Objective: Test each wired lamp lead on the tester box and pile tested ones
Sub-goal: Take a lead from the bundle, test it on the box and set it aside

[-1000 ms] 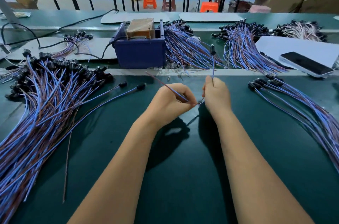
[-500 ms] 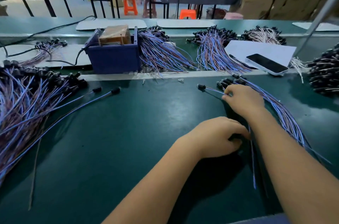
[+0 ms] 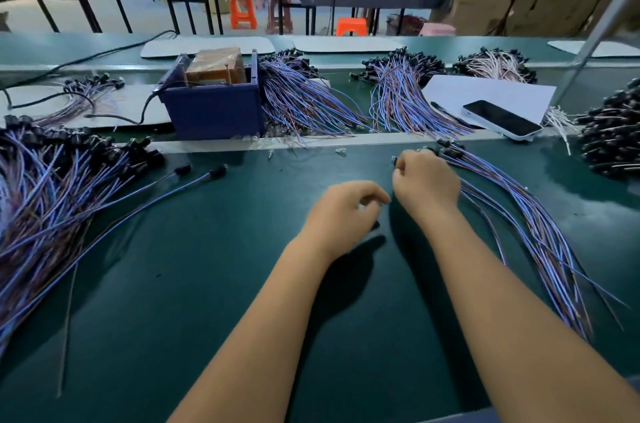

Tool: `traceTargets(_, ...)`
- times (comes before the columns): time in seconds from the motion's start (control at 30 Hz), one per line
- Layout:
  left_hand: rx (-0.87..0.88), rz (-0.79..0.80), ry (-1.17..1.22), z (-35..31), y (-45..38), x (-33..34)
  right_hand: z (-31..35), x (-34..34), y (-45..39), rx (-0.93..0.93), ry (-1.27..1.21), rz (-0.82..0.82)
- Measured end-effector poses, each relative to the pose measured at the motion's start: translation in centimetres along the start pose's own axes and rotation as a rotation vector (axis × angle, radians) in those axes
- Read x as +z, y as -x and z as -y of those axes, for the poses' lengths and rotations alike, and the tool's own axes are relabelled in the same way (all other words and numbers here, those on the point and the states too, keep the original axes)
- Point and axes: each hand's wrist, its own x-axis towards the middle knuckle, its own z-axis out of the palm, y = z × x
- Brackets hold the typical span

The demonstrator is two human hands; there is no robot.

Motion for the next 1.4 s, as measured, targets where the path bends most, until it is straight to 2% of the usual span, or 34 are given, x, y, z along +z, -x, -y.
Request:
traceTargets(0.2, -0.142, -0.230, -0.412, 3.9, 0.2, -4.4, 9.2, 2.5, 1.9, -0.148, -0.310, 0.103)
traceTargets(0.27, -0.238, -0.350, -0.518, 5.4, 0.6, -6.2, 12.0, 3.2, 2.5, -0.140, -0.418, 0.140)
traceTargets(0.37, -0.372, -0.395, -0.678, 7.7, 1.4, -9.1, 15.1, 3.8, 3.1, -0.098, -0.555, 0.164)
traceTargets(0.47, -0.484, -0.444, -0.677, 9.6, 1.9, -11.5, 17.5, 4.3, 3.7, -0.081, -0.696, 0.187)
traceTargets(0.53, -0.517, -0.475, -0.633, 10.3, 1.8, -12.3, 18.2, 4.5, 4.1, -0.095, -0.706, 0.206)
traceTargets(0.73, -0.476, -0.539, -0.556, 10.9, 1.2, -12.2, 16.9, 4.4, 4.0, -0.119, -0.894, 0.202)
traceTargets(0.8, -0.381, -0.623, -0.478, 11.1, 1.3, -12.3, 17.0, 4.1, 4.1, -0.098, -1.020, 0.227)
traceTargets(0.9, -0.182, -0.775, -0.254, 10.4, 1.5, -12.3, 17.7, 3.6, 4.3, 0.052, -1.352, 0.338)
traceTargets(0.97, -0.052, -0.800, -0.148, 9.4, 1.5, -12.1, 18.3, 3.4, 4.4, 0.147, -1.571, 0.465)
traceTargets(1.1, 0.087, -0.790, 0.020, 7.7, 1.2, -11.0, 18.7, 2.8, 4.6, 0.187, -1.737, 0.696)
traceTargets(1.27, 0.080, -0.624, 0.249, 6.0, 1.0, -9.8, 17.5, 2.3, 4.1, 0.239, -1.938, 1.049)
traceTargets(1.4, 0.003, -0.396, 0.726, 5.8, 1.4, -10.2, 17.3, 2.3, 4.0, 0.287, -2.062, 1.029)
